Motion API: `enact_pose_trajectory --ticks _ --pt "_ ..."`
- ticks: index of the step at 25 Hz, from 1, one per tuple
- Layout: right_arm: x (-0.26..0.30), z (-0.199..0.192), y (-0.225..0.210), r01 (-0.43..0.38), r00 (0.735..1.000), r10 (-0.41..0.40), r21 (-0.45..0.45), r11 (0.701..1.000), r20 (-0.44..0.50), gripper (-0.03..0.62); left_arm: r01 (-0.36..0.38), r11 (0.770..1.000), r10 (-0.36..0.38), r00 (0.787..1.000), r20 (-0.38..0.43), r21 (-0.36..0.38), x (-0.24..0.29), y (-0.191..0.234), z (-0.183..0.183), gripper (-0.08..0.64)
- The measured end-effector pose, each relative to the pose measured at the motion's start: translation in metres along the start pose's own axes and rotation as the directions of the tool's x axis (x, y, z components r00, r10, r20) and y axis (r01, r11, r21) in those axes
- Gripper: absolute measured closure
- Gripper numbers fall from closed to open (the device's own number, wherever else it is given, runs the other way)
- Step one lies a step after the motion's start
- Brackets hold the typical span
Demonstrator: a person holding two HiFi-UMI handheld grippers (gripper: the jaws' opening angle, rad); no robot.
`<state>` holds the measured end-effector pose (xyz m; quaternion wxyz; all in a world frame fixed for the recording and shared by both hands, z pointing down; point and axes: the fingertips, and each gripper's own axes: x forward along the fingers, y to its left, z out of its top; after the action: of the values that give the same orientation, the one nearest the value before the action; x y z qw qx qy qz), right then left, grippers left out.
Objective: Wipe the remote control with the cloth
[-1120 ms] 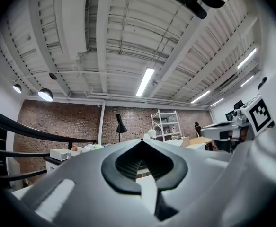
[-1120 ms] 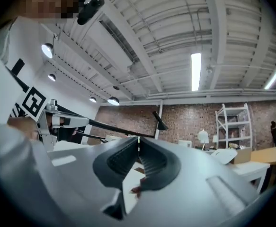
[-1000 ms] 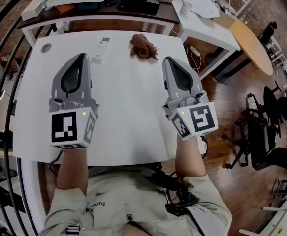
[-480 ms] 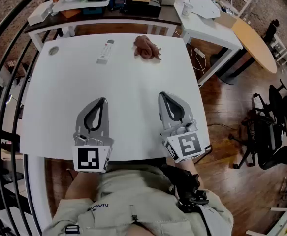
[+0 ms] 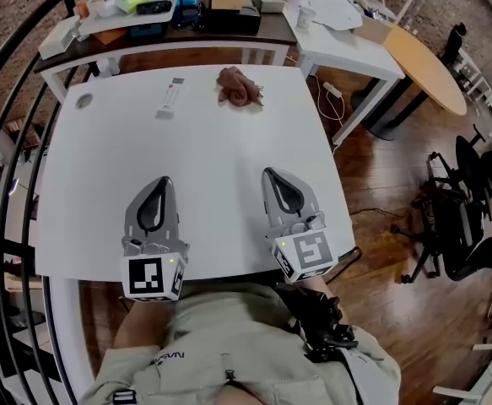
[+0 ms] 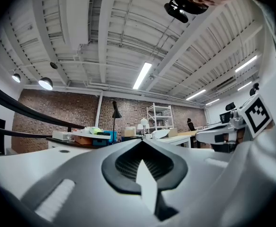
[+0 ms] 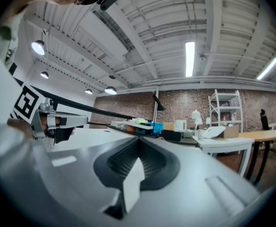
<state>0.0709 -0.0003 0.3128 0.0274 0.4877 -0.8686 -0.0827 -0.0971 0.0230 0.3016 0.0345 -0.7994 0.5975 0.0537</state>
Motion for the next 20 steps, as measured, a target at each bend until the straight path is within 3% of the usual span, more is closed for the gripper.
enact_pose_trajectory --ticks 6,20 --pt "0.003 -0.006 -0.008 0.02 1.0 -0.02 0.031 0.999 -0.013 0.591 0.036 0.997 -0.034 0.998 -0.049 0.061 0.007 0.003 -0.016 0.555" --pt "0.006 -0.006 -0.008 -0.008 1.0 0.009 0.081 0.997 -0.011 0.591 0.043 0.998 -0.039 0.996 -0.081 0.045 0.012 0.003 -0.022 0.555"
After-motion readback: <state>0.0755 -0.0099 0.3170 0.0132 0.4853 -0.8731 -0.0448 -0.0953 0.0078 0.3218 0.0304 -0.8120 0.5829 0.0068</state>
